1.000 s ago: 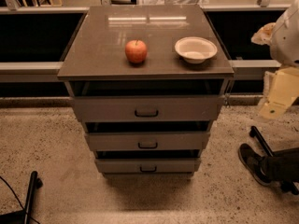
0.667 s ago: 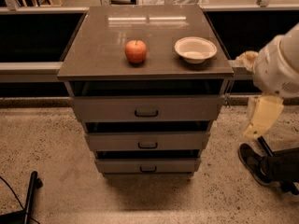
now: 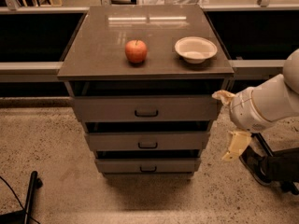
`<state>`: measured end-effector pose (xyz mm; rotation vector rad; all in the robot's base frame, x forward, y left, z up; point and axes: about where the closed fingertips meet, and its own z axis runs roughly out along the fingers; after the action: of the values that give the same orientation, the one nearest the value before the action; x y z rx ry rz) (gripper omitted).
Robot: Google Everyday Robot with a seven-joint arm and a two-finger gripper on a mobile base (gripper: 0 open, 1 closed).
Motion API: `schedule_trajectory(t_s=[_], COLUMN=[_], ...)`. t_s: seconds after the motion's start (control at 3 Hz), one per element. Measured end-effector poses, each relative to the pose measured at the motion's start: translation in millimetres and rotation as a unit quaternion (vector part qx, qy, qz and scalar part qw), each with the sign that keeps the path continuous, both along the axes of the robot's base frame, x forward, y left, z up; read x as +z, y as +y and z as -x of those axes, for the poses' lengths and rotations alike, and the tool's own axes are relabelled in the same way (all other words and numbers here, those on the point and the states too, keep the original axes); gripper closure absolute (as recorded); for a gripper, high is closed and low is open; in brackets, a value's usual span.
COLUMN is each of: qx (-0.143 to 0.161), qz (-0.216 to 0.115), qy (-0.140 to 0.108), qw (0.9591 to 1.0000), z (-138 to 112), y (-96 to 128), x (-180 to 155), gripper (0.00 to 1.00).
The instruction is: Open top drawer
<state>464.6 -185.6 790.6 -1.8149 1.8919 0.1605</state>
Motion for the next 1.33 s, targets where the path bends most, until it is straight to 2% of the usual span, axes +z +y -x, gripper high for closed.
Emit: schedule_trajectory(t_s=[0.33,0.67,1.0,1.33], qx=[0.000,0.024,0.061,0.089], qz=[0.000,-0.005,-0.003,-0.003], qy=[0.000,-0.018,-0.061,-0.088], qw=[1.0000,0.9995,0.9962,0.9921], z=[0,-12,-33,-58], y=[0,13,32,43], x=[0,-18,-51,-79], gripper=[0.00,0.00,0.00,0.00])
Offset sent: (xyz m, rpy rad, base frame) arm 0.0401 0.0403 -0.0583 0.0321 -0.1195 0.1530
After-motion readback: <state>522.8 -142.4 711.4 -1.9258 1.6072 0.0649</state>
